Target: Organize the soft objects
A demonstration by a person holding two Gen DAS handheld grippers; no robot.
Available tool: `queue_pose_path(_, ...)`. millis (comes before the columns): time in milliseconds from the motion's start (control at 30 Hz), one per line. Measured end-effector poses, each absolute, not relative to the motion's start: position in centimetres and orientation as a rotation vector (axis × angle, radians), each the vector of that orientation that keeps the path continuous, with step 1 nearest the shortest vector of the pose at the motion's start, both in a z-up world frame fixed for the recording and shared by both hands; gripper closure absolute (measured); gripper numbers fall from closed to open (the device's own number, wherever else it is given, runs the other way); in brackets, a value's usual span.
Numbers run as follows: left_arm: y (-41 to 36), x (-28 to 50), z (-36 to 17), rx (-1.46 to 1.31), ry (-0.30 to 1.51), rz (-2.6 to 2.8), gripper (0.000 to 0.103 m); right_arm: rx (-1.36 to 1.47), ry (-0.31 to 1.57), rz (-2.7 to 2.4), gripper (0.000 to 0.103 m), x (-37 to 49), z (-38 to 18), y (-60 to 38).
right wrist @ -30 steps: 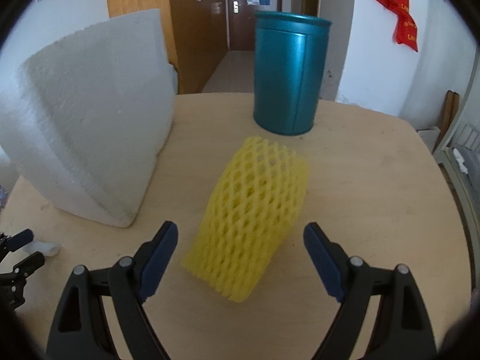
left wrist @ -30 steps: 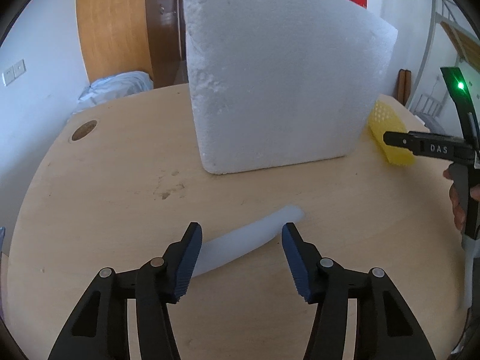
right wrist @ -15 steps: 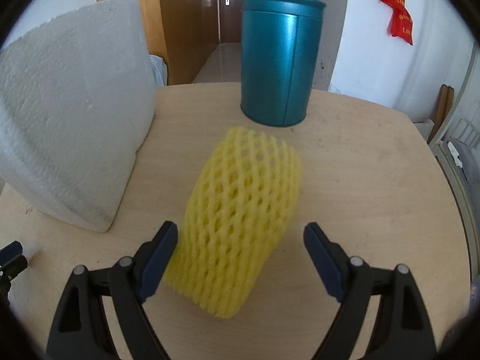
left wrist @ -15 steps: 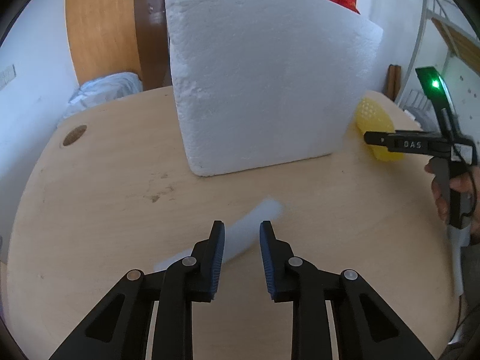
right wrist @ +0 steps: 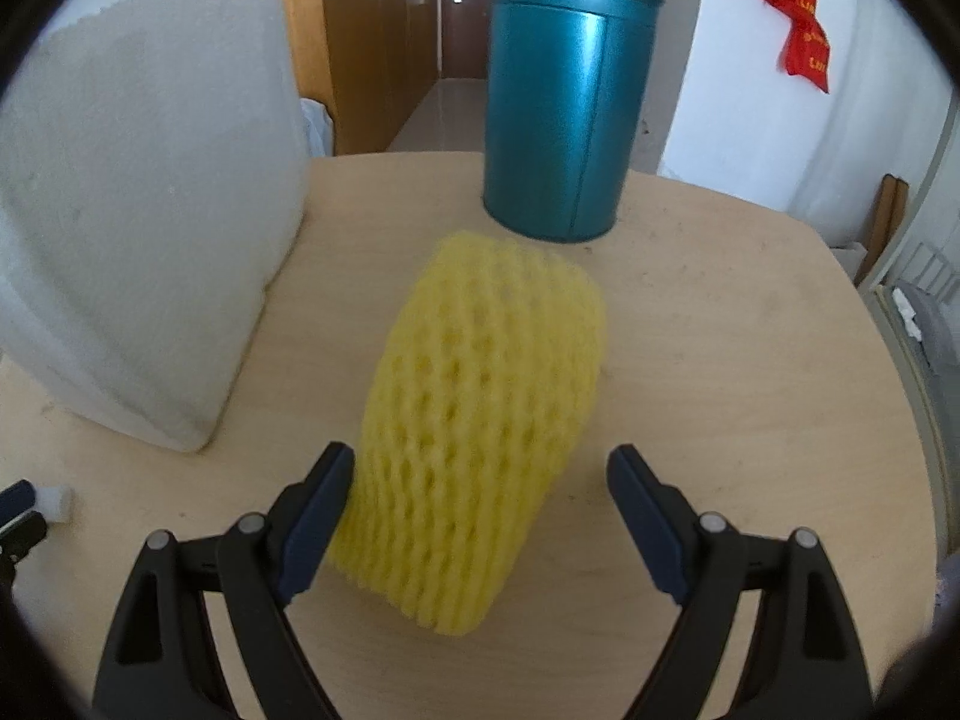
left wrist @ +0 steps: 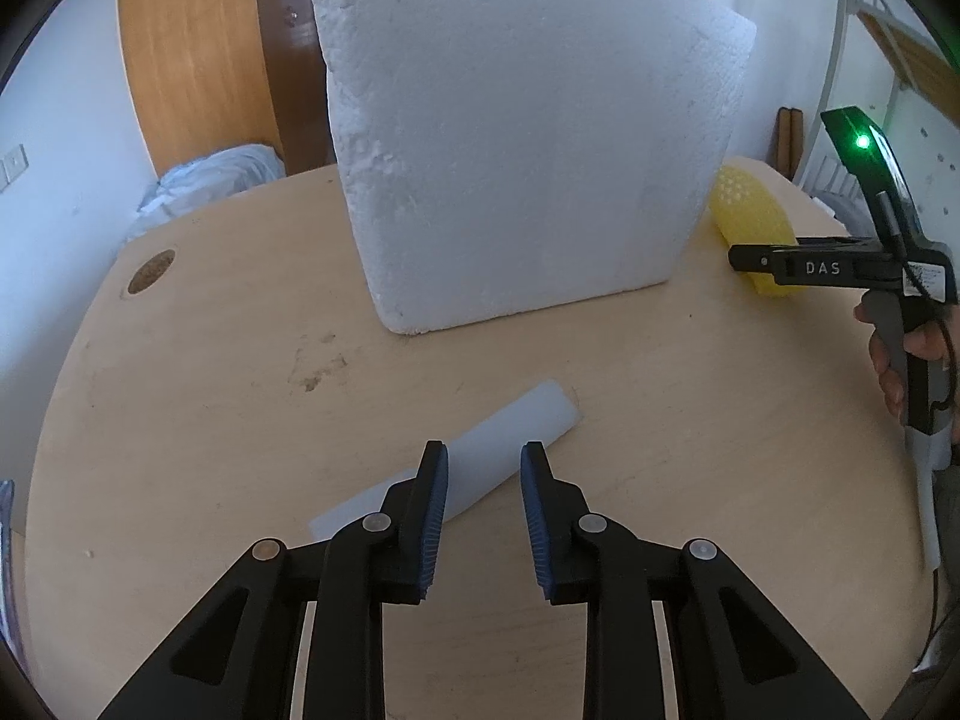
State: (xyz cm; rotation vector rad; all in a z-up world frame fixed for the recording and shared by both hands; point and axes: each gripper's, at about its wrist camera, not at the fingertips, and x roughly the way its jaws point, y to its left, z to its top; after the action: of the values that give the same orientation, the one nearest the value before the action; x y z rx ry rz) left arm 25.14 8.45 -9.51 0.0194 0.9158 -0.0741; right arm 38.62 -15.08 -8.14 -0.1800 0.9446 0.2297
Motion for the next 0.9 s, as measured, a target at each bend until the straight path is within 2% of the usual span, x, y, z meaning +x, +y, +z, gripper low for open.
queue_pose_path(100, 8.4, 25.1, -9.5, 0.024, 0.911, -0.074, 0.085, -0.152, 0.953, 0.221, 0.015, 38.9, -8.4, -15.4)
queue_pose_path(133, 8.5, 25.1, -9.5, 0.017, 0.912, -0.080, 0.090, -0.151, 0.953, 0.220, 0.015, 38.9, -8.4, -15.4)
queue_pose_path(200, 8.6, 25.0, -9.5, 0.009, 0.910, -0.088, 0.093, -0.151, 0.945, 0.220, 0.027, 38.9, -8.2, -15.4)
queue_pose_path(300, 8.9, 24.9, -9.6, 0.003, 0.906, -0.091, 0.098, -0.137, 0.940, 0.218, 0.058, 38.9, -8.0, -15.7)
queue_pose_path(367, 9.2, 24.9, -9.6, -0.009, 0.903, -0.093, 0.101, -0.109, 0.944, 0.230, 0.074, 38.9, -8.0, -16.1)
queue_pose_path(467, 9.4, 24.8, -9.5, -0.016, 0.900, -0.097, 0.101, -0.100, 0.934, 0.242, 0.083, 38.5, -7.7, -16.2)
queue_pose_path(567, 9.4, 24.7, -9.5, -0.017, 0.898, -0.098, 0.102, -0.098, 0.928, 0.257, 0.087, 37.9, -7.4, -16.1)
queue_pose_path(900, 9.3, 24.6, -8.2, 0.056, 0.869, -0.122, 0.102, -0.075, 0.938, 0.287, 0.087, 38.0, -7.4, -16.3)
